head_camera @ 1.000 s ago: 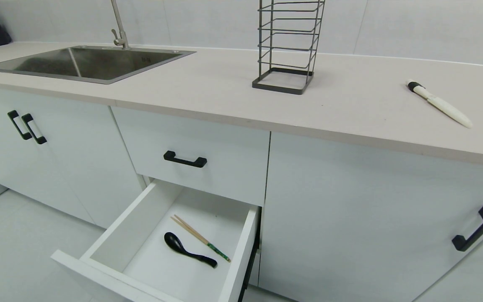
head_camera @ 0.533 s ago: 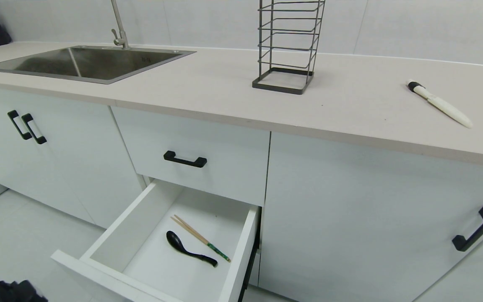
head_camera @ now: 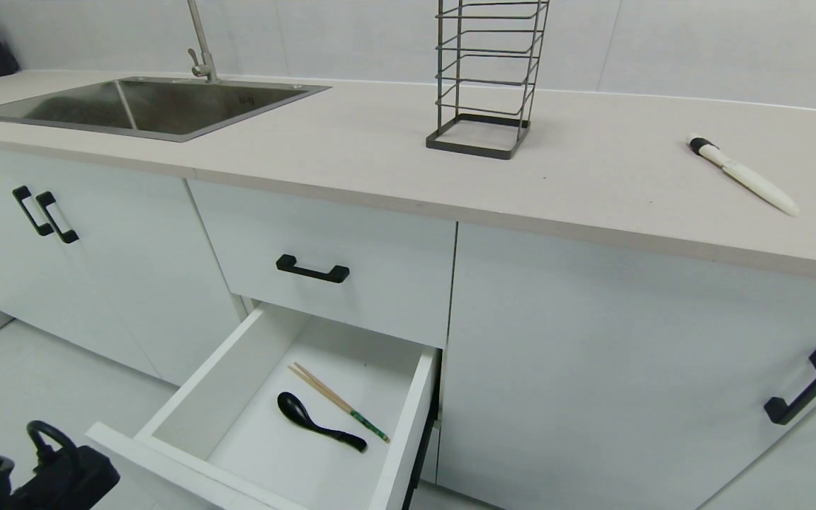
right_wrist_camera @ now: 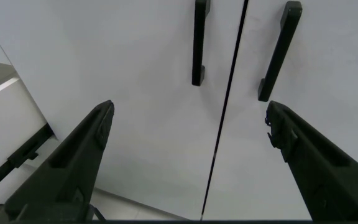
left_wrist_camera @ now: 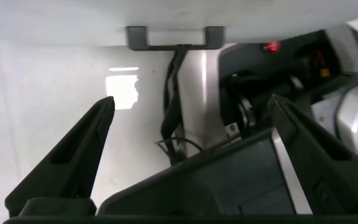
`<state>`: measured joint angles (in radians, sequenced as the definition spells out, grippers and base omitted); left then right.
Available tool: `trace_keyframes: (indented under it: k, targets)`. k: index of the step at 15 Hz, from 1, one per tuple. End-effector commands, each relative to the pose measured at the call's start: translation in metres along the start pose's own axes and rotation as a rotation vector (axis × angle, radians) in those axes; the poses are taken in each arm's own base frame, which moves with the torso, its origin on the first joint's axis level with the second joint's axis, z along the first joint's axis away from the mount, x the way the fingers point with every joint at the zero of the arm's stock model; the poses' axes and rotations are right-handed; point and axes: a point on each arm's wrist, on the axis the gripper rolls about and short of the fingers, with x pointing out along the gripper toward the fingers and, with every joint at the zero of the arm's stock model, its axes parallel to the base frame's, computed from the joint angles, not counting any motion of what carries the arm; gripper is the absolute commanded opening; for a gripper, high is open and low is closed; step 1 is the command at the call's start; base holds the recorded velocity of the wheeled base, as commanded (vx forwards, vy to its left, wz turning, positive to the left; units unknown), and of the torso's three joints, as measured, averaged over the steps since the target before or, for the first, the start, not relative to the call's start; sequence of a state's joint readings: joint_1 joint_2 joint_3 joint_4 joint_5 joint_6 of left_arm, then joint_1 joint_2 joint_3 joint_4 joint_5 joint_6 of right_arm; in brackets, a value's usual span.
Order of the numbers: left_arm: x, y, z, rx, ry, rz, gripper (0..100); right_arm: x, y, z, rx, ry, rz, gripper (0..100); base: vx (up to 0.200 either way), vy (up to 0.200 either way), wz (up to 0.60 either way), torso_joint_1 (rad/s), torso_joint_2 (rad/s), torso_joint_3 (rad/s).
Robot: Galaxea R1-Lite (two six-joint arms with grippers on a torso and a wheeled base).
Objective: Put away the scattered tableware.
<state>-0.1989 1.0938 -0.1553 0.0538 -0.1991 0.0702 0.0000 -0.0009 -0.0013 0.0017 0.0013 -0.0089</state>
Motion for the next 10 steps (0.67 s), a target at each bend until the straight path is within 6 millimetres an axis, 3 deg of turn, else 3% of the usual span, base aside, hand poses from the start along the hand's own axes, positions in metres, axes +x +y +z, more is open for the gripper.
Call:
trace_keyframes:
  k: [1,5,10]
  targets:
    - [0.004,0.001,0.002,-0.006,0.033,0.000,100,0.000,0.000,0.000,-0.002,0.002,0.002,100,0.000,0.000,0.00,0.000,0.00,0.000]
    - [0.021,0.006,0.018,-0.017,0.068,0.002,100,0.000,0.000,0.000,-0.002,0.002,0.002,100,0.000,0.000,0.00,0.000,0.00,0.000]
    - [0.032,0.009,0.023,-0.013,0.074,0.023,100,0.000,0.000,0.000,-0.002,0.002,0.002,100,0.000,0.000,0.00,0.000,0.00,0.000]
